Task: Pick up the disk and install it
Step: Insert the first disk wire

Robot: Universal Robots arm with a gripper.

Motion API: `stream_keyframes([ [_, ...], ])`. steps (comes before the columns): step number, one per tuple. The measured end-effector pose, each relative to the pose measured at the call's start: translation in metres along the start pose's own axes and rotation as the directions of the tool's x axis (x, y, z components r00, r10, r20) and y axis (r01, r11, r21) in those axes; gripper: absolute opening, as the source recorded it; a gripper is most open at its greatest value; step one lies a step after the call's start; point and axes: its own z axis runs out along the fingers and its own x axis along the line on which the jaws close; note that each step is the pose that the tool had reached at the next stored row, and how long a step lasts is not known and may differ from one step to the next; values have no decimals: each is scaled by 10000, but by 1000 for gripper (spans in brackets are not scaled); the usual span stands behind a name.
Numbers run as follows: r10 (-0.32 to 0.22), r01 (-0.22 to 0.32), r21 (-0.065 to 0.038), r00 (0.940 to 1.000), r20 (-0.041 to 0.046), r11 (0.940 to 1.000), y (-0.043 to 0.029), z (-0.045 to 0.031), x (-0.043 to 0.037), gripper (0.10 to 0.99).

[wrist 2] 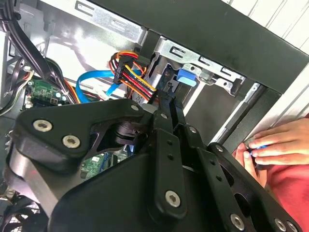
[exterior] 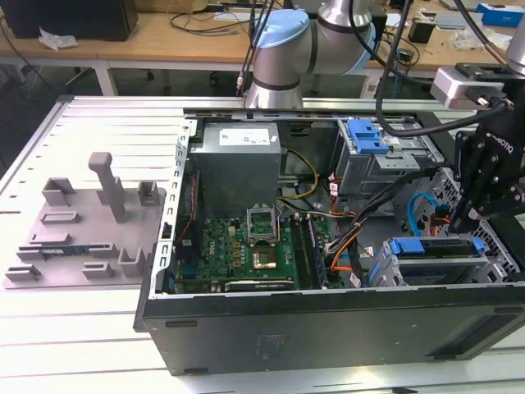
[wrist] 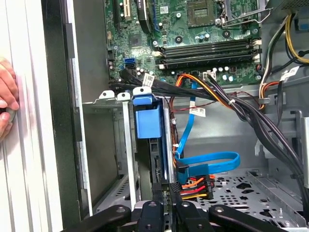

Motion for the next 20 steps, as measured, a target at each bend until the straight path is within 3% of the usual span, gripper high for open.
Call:
stream_keyframes([
  [5, 3, -2, -26, 9995, 305, 10000, -2, 3, 27, 169],
  [9, 4, -2, -42, 9988, 492, 10000, -5, 6, 53, 169],
  [20, 5, -3, -43, 9988, 499, 10000, -4, 8, 66, 169],
])
